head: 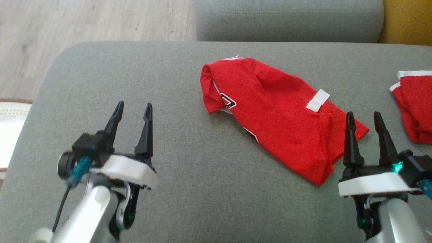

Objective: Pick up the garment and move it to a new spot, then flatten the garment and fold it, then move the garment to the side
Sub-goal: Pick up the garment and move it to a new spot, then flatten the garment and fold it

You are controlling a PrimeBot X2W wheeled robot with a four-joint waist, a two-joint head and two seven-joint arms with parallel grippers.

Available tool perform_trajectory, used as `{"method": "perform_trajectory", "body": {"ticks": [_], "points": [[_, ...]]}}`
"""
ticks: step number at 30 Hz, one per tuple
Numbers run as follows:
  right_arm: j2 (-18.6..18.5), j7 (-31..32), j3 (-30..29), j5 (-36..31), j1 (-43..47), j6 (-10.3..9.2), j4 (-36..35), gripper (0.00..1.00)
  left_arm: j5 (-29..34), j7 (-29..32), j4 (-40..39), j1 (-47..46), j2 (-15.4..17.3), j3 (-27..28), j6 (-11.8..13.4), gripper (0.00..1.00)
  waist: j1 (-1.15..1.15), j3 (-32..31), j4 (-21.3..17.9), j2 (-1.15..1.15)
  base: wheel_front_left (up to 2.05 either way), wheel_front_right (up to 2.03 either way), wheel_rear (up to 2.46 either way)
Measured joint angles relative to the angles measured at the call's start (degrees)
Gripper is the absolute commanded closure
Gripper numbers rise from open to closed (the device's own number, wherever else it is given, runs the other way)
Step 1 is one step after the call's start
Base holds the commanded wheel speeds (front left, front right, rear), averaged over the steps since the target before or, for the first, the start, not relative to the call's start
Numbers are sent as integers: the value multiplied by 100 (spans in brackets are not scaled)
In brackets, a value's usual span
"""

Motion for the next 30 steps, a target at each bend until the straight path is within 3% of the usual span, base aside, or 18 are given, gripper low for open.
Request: {"method": "perform_trajectory", "body": {"ticks": [5, 11, 20, 24, 30], "points": [[1, 0, -21, 4, 155, 0, -14, 0, 489, 0, -454, 729, -469, 676, -225, 0, 0, -115, -66, 0, 0, 0, 0], [1, 0, -20, 40, 264, 0, -64, 0, 1068, 0, -604, 1294, -978, 1193, -679, 0, 0, -151, -141, 0, 0, 0, 0], [2, 0, 23, -98, 233, 0, -51, 0, 1534, 0, -544, 1326, -1360, 1600, -1261, 0, 0, 47, -64, 0, 0, 0, 0], [2, 0, 19, -447, -74, 0, 623, 0, 1638, 0, -415, 1234, -1480, 1703, -1436, 0, 0, 292, 88, 0, 0, 0, 0], [-1, 167, -622, -672, -1014, 0, 1963, 0, 1677, 0, -335, 994, -1532, 1701, -1566, 0, 0, 582, 365, 0, 0, 0, 0]]}}
